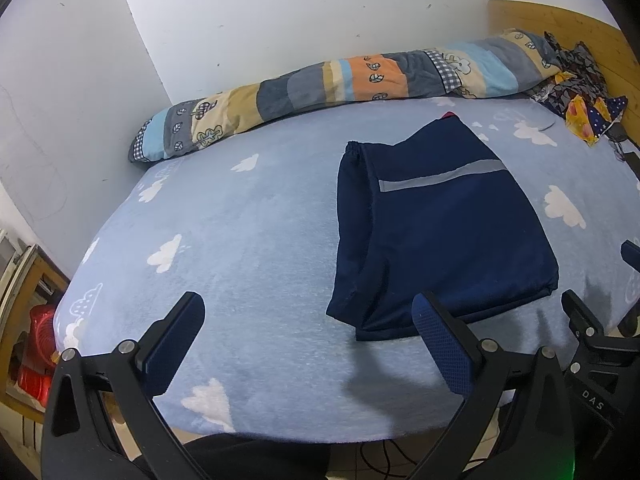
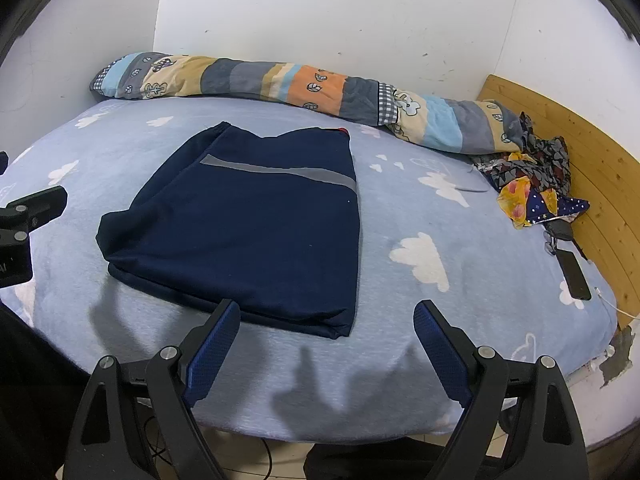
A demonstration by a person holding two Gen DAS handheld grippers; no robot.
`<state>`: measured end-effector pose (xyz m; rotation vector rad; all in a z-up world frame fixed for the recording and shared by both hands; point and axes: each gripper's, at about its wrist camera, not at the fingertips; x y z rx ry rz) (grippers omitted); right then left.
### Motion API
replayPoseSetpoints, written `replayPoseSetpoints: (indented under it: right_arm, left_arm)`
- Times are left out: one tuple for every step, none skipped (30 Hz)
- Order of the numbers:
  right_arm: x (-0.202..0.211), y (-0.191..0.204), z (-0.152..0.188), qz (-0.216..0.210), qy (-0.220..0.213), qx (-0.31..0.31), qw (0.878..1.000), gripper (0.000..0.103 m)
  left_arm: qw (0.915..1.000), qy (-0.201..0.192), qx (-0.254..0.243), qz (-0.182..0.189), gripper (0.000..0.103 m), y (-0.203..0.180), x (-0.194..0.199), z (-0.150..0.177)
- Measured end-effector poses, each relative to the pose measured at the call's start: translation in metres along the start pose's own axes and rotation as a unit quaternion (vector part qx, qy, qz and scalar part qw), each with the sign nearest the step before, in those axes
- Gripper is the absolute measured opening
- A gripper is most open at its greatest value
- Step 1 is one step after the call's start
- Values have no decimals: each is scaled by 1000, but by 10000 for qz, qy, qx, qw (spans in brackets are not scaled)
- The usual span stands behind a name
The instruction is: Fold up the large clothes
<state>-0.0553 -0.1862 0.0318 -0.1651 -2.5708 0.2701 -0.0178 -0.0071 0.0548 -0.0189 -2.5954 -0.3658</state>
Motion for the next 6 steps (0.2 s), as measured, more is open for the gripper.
replayPoseSetpoints:
  right_arm:
    - [0, 0, 0, 0, -1, -5, 10000, 90]
    - [1, -1, 0, -17, -1, -27, 10000, 90]
    - [1, -2, 0, -46, -1, -51, 10000, 90]
    - [1, -3, 0, -83, -3, -104, 9999, 90]
    - [2, -5, 0, -108, -10, -156, 9998, 90]
    - [2, -8, 0, -116, 3, -199, 9997, 90]
  left_arm:
    - [10000, 59, 45, 65, 103, 1, -1, 0]
    - [9997, 124, 106, 153, 103, 3, -2, -1]
    - [9991, 239, 238, 260, 103, 8, -5, 0]
    - [9989, 288, 319, 195, 103, 12, -5, 1]
    - [9989, 296, 366, 72, 103, 16, -6, 1]
    - [9986, 316, 416, 15, 103, 23, -9, -1]
Point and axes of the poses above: each gripper's, at about its wrist camera, not at the fingertips, and x roughly against the way its jaws point, y to its left, z to its underside, and after that the axes turned 13 degrees about -y, right-handed
